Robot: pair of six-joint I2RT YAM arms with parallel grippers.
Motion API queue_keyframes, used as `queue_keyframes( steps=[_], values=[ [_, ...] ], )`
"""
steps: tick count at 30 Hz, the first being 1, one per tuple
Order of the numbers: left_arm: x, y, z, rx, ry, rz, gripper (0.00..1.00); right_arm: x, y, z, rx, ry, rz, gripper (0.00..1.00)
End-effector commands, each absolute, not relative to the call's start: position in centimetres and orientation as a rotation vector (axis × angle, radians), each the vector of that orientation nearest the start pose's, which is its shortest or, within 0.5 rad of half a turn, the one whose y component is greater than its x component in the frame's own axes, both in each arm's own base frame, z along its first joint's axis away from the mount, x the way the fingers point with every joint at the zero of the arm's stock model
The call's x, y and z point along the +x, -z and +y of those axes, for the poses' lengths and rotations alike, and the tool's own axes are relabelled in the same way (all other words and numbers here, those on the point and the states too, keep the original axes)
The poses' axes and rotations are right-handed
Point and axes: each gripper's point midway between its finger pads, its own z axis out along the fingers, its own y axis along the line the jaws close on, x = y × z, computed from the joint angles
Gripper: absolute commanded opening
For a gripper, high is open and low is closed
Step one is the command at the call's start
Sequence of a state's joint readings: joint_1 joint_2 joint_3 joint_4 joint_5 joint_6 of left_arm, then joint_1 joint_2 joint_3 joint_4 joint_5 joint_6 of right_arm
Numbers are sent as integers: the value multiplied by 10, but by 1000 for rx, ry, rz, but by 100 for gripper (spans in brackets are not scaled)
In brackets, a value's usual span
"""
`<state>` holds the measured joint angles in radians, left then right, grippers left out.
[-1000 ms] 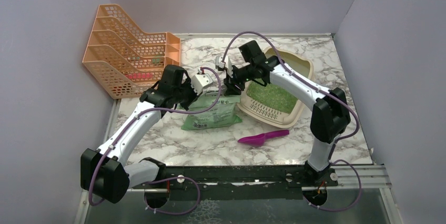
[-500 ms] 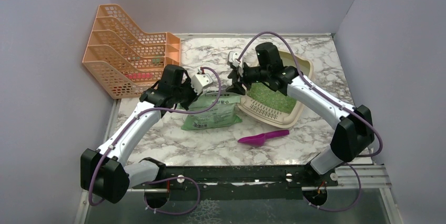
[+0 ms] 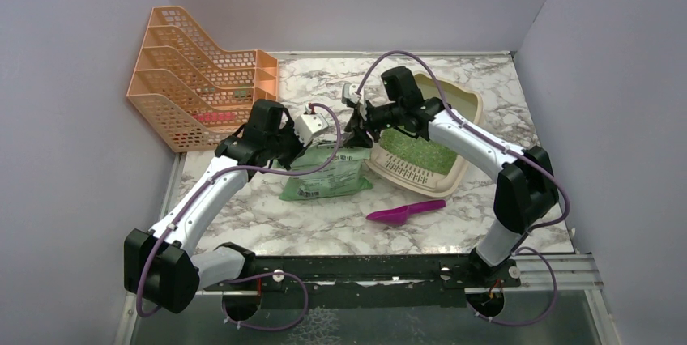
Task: Fill the litter box with clean litter
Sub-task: Clamp the cat litter bag at the center of the board, then reset both arms
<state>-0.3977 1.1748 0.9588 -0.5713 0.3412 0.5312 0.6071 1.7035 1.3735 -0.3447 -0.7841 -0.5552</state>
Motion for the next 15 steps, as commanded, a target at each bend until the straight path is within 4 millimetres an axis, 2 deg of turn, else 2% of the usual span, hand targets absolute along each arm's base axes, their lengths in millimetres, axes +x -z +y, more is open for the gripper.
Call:
queue_keyframes(
  steps=[1,3,5,8,12,15],
  values=[
    [285,-187,-171,1165,376,1925,0,301,-209,349,-1529,-942,1486,49],
    [288,-191,-169,1134,359,1934,2,308,-223,347,-1475,-892,1484,56],
    [292,-198,-168,1100,342,1934,10,317,-240,342,-1395,-809,1462,65],
    [299,-216,-167,1046,318,1902,30,326,-271,325,-1224,-676,1424,69],
    [308,-247,-167,930,306,1839,53,339,-316,283,-915,-478,1382,74],
    [312,-277,-163,809,298,1778,67,348,-330,235,-650,-318,1422,80]
  ],
)
